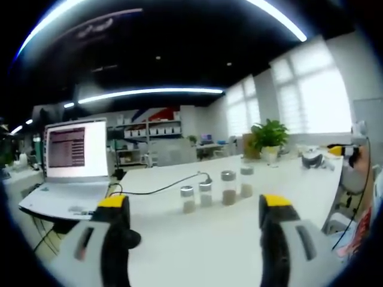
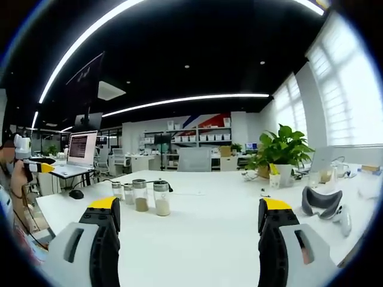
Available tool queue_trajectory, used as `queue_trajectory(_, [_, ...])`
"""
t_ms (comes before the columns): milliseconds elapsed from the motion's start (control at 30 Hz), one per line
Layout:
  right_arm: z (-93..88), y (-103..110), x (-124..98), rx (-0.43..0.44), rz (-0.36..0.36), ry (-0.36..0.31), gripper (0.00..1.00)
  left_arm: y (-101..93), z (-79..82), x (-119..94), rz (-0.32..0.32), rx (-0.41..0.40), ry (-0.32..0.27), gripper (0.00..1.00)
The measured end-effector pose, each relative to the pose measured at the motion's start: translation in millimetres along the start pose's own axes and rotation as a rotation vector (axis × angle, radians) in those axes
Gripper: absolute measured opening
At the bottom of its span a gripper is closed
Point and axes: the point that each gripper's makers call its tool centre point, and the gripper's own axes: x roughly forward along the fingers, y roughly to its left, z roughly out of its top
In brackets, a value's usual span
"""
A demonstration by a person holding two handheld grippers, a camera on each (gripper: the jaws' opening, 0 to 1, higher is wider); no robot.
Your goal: Rotate the seasoning bottle until the label or dispensing opening points toward the visible target arrow and the bottle remains upright within the marked orientation range
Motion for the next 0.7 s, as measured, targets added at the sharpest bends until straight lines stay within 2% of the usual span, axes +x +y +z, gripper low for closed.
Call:
queue_trajectory(133, [4.7,13.0,4.1,-0.005,0.030,-0.014,0.99,2.2,-1.6,-2.0,-0.002,-0.005,0.005,0.94])
queue_trajectory(233, [9.0,26.6,13.0,-0.045,0.060,-0.020,0.99,7.4,-1.2,-2.4,0.019,-0.011,-0.002,0.93])
queue_trajectory(300, [8.9,34.9,20.3,-0.032,0.086,-0.015,0.99,8.4,-3.5,-1.5,0.017,0.000,0.014,0.93])
queue_trajectory(367, [9.7,41.5,27.0,-0.027,0.099,-0.010,0.99,7.9,-2.1,-1.2,0.010,-0.007,0.005,0.92])
queue_trajectory(433, [11.1,46.3,34.5,-0.100,0.092,0.008,0.99,9.1,2.2,-3.2,0.017,-0.025,-0.020,0.91])
queue_trajectory(500, [15.2,53.1,43.3,-0.098,0.094,0.001,0.99,10.2,4.7,-5.7,0.027,-0.018,-0.027,0.91])
queue_trajectory(600, [22.0,71.7,60.5,-0.056,0.179,-0.021,0.99,12.9,7.0,-8.6,0.034,-0.006,-0.031,0.91])
queue_trajectory(700, [18.7,81.3,75.7,-0.048,0.205,0.000,0.99,14.1,8.4,-9.0,0.036,-0.009,-0.037,0.91])
